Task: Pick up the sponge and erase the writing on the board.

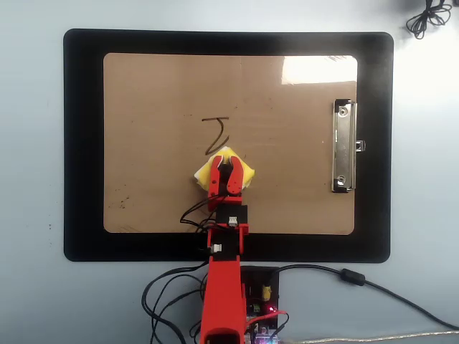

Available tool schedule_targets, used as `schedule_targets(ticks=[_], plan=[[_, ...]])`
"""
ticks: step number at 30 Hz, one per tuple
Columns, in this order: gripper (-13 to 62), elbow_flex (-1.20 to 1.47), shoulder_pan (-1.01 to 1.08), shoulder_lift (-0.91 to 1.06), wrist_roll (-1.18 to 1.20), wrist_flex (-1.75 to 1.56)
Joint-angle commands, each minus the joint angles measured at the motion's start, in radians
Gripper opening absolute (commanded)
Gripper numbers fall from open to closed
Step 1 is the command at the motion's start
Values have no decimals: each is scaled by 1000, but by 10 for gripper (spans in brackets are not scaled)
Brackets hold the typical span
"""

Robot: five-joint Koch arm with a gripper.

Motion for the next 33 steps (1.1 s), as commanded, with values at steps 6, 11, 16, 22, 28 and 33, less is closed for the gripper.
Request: schedule_targets(ticks=[6,11,16,22,28,33], plan=[[-80,-534,-37,-525,-35,-43],[-80,-472,-43,-446,-35,-20],[-80,-34,-43,15,-34,12],[-80,-54,-72,-15,-35,26],[-80,-540,-66,-466,-37,29],[-80,-311,28,-268,-28,31]])
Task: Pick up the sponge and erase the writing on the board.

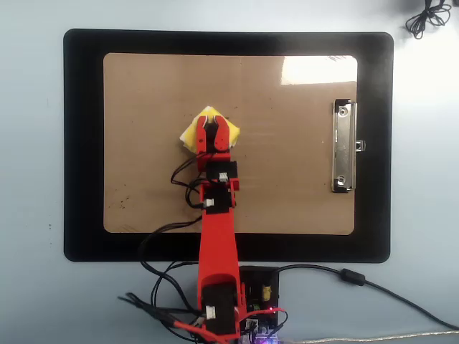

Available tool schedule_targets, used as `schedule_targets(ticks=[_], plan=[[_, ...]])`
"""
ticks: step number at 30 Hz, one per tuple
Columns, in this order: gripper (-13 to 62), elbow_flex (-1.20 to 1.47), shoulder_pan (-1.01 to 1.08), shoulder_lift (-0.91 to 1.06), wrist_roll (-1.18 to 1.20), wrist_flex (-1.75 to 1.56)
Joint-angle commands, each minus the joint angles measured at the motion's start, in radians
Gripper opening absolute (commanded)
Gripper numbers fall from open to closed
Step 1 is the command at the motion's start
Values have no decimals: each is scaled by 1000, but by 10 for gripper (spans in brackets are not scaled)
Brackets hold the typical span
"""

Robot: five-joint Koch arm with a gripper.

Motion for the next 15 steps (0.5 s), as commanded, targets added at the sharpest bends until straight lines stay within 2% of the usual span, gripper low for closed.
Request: schedule_targets(ticks=[1,4,7,9,13,15], plan=[[-80,169,11,170,-20,9],[-80,348,12,356,-21,8],[-80,359,15,373,-26,5],[-80,244,28,278,-26,5],[-80,-95,55,-66,-28,5],[-80,-216,55,-172,-29,6]])
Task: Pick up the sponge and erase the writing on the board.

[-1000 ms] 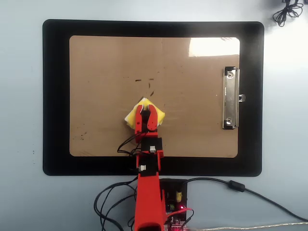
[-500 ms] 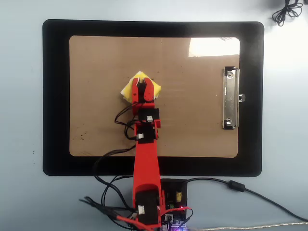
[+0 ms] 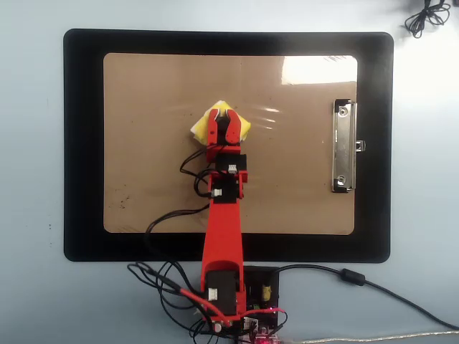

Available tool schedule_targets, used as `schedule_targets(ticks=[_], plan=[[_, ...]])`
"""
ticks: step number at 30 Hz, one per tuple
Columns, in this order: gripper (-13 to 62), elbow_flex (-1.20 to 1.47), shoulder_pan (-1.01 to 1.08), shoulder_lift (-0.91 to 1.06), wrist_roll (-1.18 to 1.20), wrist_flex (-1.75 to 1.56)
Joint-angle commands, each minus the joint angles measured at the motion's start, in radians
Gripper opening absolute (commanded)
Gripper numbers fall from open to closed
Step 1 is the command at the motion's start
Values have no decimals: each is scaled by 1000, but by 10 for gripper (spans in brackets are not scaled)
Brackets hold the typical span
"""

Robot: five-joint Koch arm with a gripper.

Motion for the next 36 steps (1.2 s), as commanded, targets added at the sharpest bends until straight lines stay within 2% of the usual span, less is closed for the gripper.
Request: schedule_targets(ticks=[1,4,8,11,14,19,21,23,29,31,33,36], plan=[[-80,-46,-6,-48,-28,0],[-80,54,14,8,-25,-2],[-80,383,18,330,-23,0],[-80,531,18,485,-23,0],[-80,446,15,419,-23,-5],[-80,75,15,61,-28,-2],[-80,31,11,14,-28,3],[-80,97,3,57,-28,3],[-80,551,-74,514,-29,5],[-80,604,-109,569,-29,3],[-80,589,-170,528,-31,-3],[-80,371,-245,268,-34,-23]])
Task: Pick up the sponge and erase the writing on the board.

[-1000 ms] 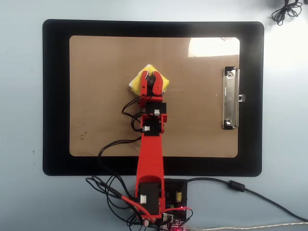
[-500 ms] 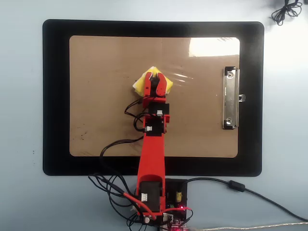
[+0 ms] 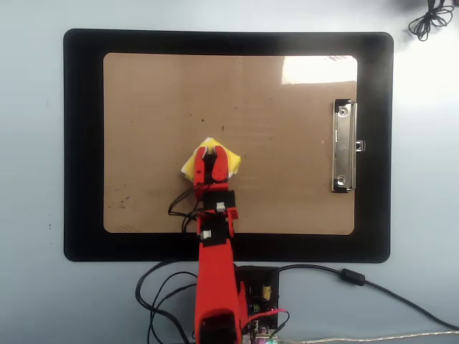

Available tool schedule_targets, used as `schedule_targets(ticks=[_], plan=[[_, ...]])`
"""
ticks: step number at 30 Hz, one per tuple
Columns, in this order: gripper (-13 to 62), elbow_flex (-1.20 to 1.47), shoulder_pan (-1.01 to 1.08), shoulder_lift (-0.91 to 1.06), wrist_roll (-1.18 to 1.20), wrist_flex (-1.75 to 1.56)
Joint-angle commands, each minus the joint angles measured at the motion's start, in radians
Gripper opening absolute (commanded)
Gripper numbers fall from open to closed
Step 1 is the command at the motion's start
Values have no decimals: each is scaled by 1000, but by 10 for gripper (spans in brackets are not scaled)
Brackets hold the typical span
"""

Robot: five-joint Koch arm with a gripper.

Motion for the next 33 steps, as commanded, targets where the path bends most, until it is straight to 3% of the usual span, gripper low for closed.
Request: schedule_targets(ticks=[1,3,6,13,15,20,26,29,33], plan=[[-80,-107,-26,-140,-34,-32],[-80,-247,-26,-262,-37,-37],[-80,-250,-26,-265,-37,-31],[-80,272,-28,273,-34,-31],[-80,318,-26,345,-34,-31],[-80,218,6,219,-32,-43],[-80,-51,81,-103,-28,-41],[-80,-31,69,-67,-26,-26],[-80,153,75,156,-26,51]])
